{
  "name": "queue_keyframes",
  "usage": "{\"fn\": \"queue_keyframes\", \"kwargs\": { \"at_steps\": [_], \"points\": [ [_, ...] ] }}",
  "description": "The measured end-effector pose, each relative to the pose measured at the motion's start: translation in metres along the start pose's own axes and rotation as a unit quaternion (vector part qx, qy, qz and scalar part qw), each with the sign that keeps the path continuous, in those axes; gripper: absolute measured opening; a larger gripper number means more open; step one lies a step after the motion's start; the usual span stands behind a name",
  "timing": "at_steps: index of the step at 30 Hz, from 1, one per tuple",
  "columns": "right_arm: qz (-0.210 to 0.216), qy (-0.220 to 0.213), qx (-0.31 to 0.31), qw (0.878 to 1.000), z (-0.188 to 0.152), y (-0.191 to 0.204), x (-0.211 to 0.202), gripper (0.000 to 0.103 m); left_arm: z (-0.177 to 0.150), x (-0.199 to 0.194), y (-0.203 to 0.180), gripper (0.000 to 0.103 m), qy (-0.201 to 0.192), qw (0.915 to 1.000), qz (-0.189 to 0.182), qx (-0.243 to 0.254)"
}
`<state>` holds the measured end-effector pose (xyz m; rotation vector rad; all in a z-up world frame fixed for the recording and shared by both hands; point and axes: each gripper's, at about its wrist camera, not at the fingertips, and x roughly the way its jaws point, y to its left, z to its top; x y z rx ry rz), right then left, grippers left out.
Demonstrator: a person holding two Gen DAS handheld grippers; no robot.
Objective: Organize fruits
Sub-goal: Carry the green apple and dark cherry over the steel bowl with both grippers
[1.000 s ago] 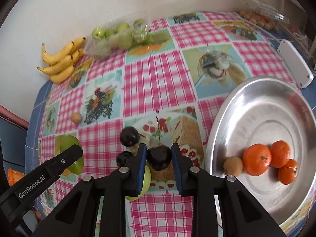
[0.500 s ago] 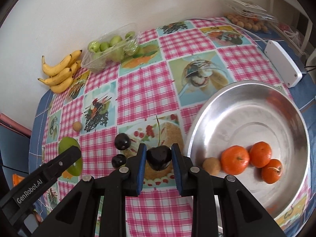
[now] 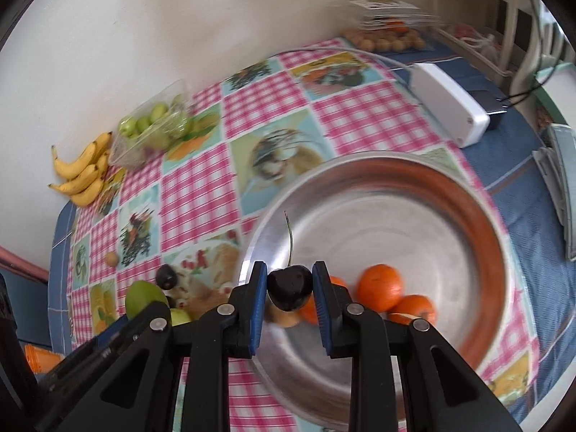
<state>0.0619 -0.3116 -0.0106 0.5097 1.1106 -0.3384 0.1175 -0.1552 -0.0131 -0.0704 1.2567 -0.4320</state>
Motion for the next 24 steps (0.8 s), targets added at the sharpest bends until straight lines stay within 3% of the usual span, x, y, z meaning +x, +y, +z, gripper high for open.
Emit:
{"fn": "queue_keyframes", "kwargs": {
  "at_steps": [13,24],
  "points": [
    [-0.032,-0.013,0.049,0.998,0.003,-0.059,-0.015,0.027,-0.02,0.017,-0.055,0.04,0.034,0.9976,-0.015,0.059],
    [-0.051,-0.002,0.064,0.997,0.0,-0.077,-0.003,0.027,-0.036,0.039,-0.077,0.04,0.068,0.9934,-0.017,0.091]
  ]
}}
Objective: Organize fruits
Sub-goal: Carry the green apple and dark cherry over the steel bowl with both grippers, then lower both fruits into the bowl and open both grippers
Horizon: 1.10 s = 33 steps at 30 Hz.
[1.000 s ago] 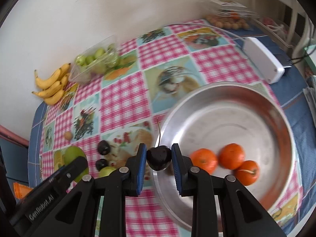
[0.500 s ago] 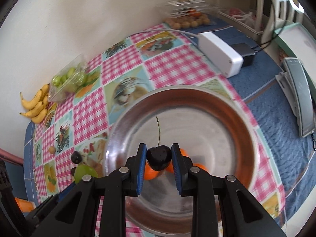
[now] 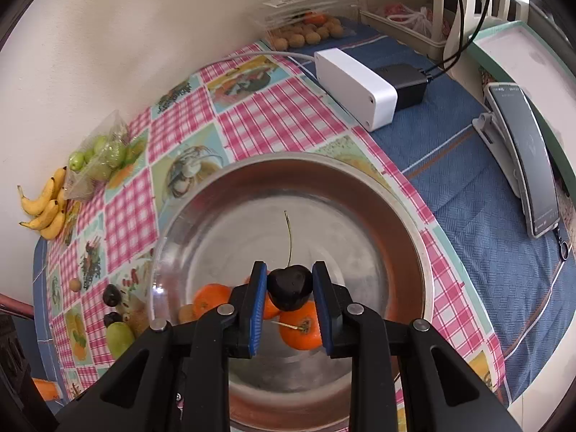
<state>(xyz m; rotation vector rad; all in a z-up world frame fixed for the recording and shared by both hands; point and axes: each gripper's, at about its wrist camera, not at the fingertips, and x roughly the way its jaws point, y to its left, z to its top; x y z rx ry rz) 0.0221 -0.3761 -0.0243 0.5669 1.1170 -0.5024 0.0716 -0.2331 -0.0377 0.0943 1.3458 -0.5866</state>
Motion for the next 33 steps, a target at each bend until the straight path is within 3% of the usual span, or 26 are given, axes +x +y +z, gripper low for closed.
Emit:
{"fn": "queue_keyframes", "kwargs": {
  "at_steps": [19,22,26,30,33],
  "points": [
    [-0.015,0.014,0.012,1.0,-0.003,-0.011,0.013,0.028,-0.004,0.015,-0.005,0.042,0.011,0.9998,0.001,0.015],
    [-0.015,0.015,0.011,1.0,-0.002,-0.01,0.013,0.028,-0.002,0.009,-0.006,0.055,0.008,0.9998,-0.006,0.017],
    [-0.018,0.008,0.007,1.0,-0.001,-0.008,0.009,0.041,0.001,0.002,-0.006,0.056,0.004,0.9998,-0.009,0.02],
    [-0.02,0.001,0.003,1.0,0.0,-0.006,0.002,0.043,0.005,-0.006,-0.001,0.061,-0.005,0.9999,-0.003,0.014],
    [-0.018,0.0,-0.003,1.0,0.001,-0.003,-0.002,0.061,0.007,-0.009,0.009,0.066,-0.007,0.9999,0.009,-0.003]
  ]
}}
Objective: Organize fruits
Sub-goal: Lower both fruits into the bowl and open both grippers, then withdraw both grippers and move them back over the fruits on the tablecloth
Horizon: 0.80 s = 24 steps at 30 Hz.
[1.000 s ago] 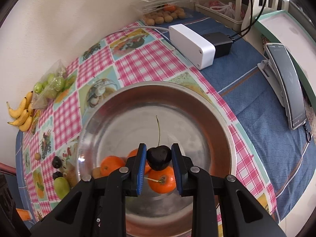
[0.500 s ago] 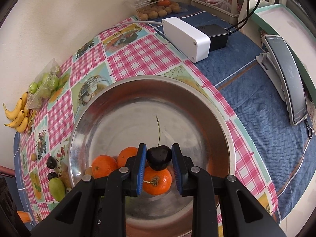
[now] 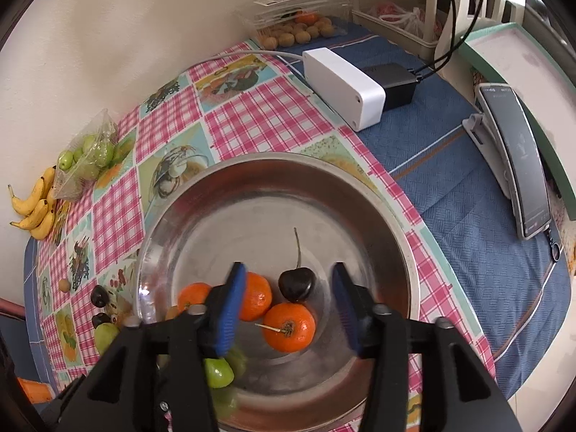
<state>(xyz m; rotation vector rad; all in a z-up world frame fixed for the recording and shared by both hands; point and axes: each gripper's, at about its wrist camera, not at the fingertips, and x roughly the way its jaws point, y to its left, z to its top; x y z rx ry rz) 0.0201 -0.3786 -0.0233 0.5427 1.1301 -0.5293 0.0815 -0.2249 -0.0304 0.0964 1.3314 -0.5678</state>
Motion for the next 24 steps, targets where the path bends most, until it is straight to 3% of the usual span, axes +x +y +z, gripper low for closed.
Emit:
{"fn": "queue_keyframes", "kwargs": {
  "at_steps": [2,6,8,12,14,24],
  "points": [
    [0.005,0.003,-0.006,1.0,0.0,0.004,-0.001,0.069,0.003,-0.002,0.012,0.068,-0.002,0.9997,0.014,-0.018],
    [0.001,0.011,-0.019,1.0,-0.002,0.011,0.001,0.074,0.006,-0.004,0.04,0.08,-0.007,0.9974,0.038,-0.061],
    [-0.002,0.016,-0.025,1.0,-0.003,0.015,0.003,0.084,0.008,-0.006,0.059,0.085,-0.012,0.9944,0.051,-0.092],
    [-0.001,0.019,-0.039,0.999,-0.005,0.024,0.003,0.085,0.007,-0.01,0.092,0.097,-0.026,0.9864,0.078,-0.142],
    [-0.004,0.02,-0.049,0.999,-0.007,0.029,0.003,0.089,0.005,-0.011,0.107,0.099,-0.03,0.9828,0.087,-0.16],
    [0.001,0.026,-0.08,0.996,-0.014,0.059,0.002,0.09,-0.002,-0.026,0.155,0.103,-0.042,0.9727,0.11,-0.2]
  ]
}}
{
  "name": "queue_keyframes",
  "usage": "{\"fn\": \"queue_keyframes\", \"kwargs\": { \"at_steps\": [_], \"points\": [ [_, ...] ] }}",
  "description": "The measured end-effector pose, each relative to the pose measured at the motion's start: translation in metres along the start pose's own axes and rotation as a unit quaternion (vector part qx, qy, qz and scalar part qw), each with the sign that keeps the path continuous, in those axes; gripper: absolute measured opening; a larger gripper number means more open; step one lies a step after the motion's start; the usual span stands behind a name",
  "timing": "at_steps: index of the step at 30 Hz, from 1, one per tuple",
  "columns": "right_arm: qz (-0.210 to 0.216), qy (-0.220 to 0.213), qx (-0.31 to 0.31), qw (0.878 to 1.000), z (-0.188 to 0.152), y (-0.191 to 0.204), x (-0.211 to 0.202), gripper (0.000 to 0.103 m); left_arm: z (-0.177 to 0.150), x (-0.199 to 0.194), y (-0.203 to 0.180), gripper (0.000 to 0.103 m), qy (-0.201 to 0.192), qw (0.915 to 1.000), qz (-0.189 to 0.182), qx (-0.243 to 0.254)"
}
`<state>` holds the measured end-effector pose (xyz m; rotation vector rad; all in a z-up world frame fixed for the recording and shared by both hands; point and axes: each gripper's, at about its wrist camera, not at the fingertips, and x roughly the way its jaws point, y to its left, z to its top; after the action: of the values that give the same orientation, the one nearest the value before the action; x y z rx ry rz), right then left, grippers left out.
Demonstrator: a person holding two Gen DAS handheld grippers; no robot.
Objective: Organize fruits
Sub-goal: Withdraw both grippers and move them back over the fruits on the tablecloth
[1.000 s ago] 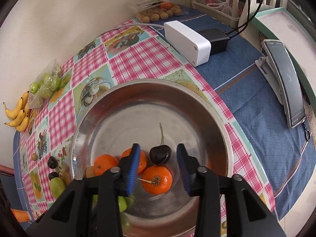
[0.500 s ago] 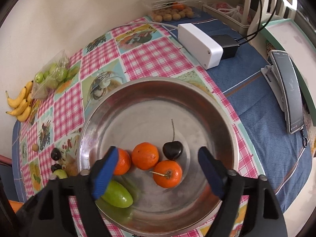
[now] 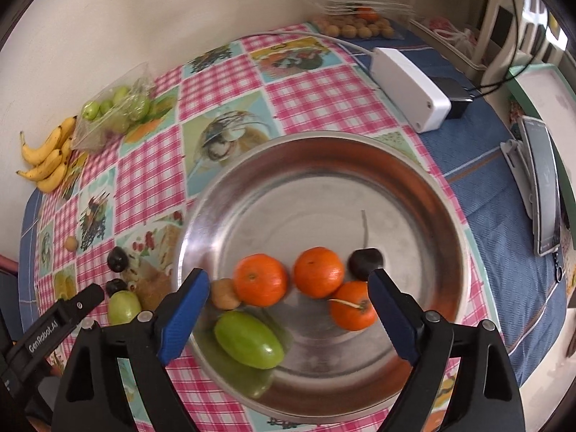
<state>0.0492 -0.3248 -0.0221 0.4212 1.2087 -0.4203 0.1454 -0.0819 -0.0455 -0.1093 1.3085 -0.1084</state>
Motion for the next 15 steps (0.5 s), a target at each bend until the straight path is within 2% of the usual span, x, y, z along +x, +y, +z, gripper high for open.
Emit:
{"fn": "queue_keyframes", "kwargs": {
  "at_steps": [4,6,7,15],
  "points": [
    [0.003,-0.009,-0.011,1.0,-0.002,0.013,-0.003,0.091,0.005,-0.004,0.018,0.103,-0.007,0.9998,0.001,-0.021],
    [0.003,-0.015,-0.013,1.0,-0.002,0.018,-0.005,0.102,0.007,-0.005,0.024,0.103,-0.012,0.9996,0.004,-0.027],
    [0.004,-0.018,-0.014,1.0,-0.003,0.02,-0.006,0.103,0.009,-0.006,0.027,0.103,-0.014,0.9995,0.005,-0.029],
    [0.014,-0.021,-0.013,1.0,-0.003,0.031,-0.002,0.103,0.018,-0.005,0.05,0.103,-0.025,0.9983,0.002,-0.054]
  ]
}}
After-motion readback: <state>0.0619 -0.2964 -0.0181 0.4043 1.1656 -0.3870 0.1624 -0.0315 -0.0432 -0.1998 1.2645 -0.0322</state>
